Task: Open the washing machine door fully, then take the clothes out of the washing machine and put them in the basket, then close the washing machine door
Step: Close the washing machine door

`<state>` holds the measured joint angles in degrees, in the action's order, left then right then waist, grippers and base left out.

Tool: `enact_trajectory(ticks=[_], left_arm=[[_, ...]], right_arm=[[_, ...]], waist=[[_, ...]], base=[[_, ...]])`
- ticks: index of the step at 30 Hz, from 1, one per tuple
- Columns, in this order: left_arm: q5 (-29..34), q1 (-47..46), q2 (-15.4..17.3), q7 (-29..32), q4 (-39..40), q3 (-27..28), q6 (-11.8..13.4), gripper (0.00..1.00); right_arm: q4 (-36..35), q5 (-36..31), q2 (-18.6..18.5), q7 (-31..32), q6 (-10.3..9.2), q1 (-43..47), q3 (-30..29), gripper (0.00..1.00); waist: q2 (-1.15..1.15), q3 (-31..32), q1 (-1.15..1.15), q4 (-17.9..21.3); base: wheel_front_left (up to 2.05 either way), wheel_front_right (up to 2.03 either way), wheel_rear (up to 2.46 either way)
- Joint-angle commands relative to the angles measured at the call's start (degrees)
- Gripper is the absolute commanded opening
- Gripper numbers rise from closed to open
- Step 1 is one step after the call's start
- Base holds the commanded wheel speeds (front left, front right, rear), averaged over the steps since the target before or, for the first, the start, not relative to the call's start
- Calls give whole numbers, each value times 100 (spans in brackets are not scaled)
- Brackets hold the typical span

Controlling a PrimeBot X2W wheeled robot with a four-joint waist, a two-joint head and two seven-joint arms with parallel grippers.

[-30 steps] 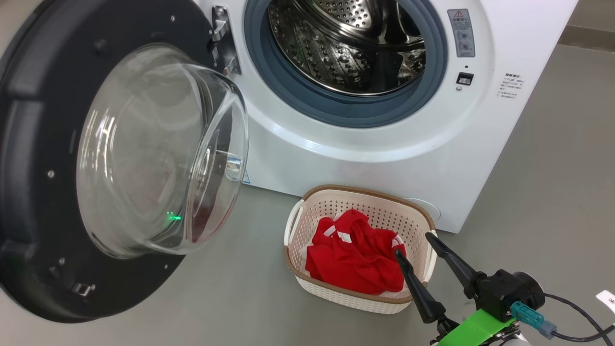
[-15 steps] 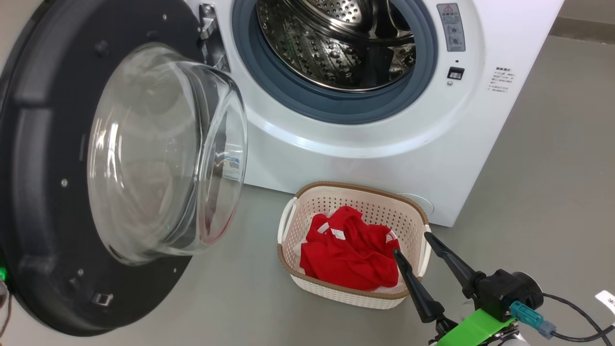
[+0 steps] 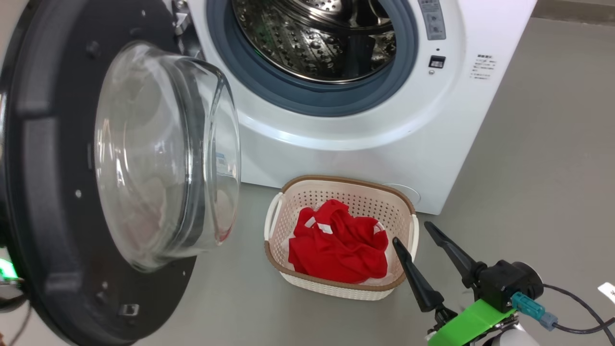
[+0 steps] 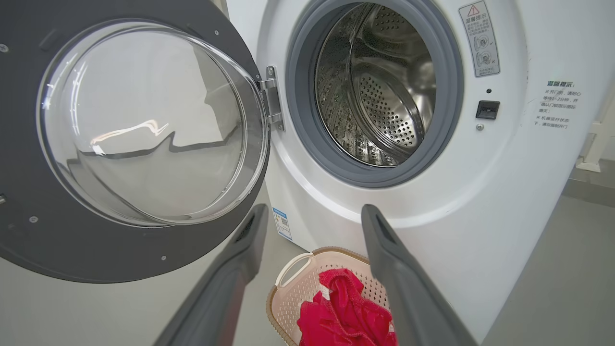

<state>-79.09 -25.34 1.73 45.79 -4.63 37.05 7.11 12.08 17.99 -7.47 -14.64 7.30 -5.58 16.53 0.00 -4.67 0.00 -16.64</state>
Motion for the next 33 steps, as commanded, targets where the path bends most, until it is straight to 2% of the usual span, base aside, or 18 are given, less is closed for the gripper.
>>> enact_trajectory(ticks=[1, 17, 33], left_arm=[[-100, 109, 118, -4, 223, -57, 19, 0], [-1233, 986, 115, -1148, 1194, -1241, 264, 0], [-1858, 1302, 115, -1781, 1536, -1939, 214, 0]], right_arm=[[-153, 53, -4, -36, 19, -230, 101, 100], [-172, 143, 63, -36, 19, -277, 45, 100], [-187, 205, 123, -36, 19, -296, 4, 100]], waist=[[0, -24, 0, 59], [0, -100, 0, 515], [0, -153, 0, 924]], base=[[0, 0, 0], [0, 0, 0], [0, 0, 0]])
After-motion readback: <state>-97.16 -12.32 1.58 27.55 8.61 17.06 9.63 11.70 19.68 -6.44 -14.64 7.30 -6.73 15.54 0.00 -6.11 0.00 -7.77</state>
